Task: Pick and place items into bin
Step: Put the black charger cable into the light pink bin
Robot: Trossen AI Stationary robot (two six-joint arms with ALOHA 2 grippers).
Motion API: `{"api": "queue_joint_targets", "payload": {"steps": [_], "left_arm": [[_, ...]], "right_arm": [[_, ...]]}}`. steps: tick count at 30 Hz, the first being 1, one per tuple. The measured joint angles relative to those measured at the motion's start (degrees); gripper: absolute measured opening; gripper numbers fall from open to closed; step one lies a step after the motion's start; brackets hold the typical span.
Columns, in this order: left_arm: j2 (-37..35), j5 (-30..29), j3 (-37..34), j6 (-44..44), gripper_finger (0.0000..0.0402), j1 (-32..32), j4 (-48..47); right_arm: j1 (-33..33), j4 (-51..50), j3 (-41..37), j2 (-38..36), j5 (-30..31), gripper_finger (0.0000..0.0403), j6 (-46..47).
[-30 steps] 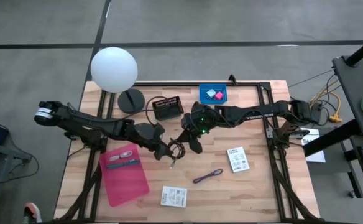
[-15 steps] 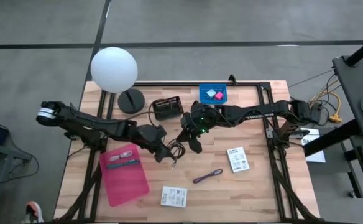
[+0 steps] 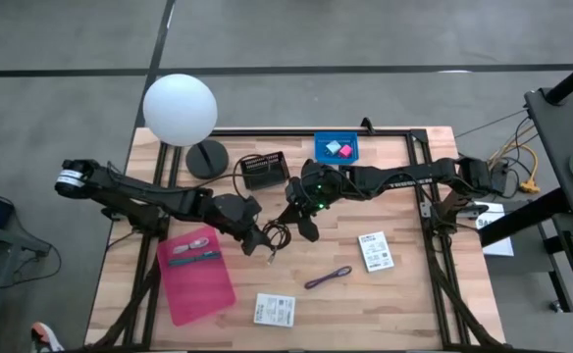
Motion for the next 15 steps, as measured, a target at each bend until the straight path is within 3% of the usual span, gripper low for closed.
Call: {"api": "queue_joint_targets", "payload": {"steps": [6, 15], "left_arm": [[0.0, 3.4, 0.0, 0.0, 0.0001, -0.1, -0.1], [-0.7, 14.7, 0.0, 1.5, 0.0, 0.2, -2.7]], "right_arm": [[0.0, 0.0, 0.0, 0.0, 0.0, 0.0021, -2.7], [-1.1, -2.2, 0.0, -0.2, 1.7, 0.0078, -2.2]]}}
